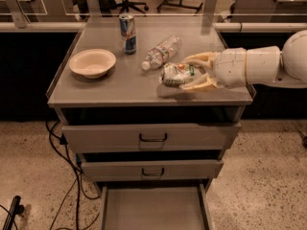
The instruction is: Pick 7up can from bottom drawer and place on counter
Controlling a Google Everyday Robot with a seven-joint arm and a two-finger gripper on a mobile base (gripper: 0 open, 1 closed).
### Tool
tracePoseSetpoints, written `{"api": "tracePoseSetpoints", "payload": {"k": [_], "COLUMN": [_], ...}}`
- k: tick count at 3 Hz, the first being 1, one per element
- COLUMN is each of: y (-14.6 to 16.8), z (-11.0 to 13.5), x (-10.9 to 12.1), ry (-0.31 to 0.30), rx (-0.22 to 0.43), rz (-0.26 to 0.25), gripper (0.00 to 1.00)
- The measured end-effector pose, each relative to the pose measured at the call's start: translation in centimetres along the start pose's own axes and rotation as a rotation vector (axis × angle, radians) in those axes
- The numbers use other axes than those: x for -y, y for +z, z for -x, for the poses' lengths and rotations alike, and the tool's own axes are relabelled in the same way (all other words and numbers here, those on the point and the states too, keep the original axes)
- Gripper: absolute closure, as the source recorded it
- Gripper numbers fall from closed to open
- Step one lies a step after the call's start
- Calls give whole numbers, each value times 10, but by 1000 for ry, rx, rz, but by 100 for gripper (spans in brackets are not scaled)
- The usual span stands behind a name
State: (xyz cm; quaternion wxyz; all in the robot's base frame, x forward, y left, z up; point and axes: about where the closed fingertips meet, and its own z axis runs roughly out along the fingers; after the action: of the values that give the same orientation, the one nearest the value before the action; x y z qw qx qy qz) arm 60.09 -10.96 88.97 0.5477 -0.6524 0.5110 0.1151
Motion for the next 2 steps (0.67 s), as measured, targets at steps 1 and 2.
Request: {"api": "tracePoseSetpoints", "payload": {"k": [1,2], "y": [7,10], "z": [-13,-38], "x": [16,27], "ry": [27,76], "rx": [-20,-54], "rz": [17,28], "gripper": [100,100]}}
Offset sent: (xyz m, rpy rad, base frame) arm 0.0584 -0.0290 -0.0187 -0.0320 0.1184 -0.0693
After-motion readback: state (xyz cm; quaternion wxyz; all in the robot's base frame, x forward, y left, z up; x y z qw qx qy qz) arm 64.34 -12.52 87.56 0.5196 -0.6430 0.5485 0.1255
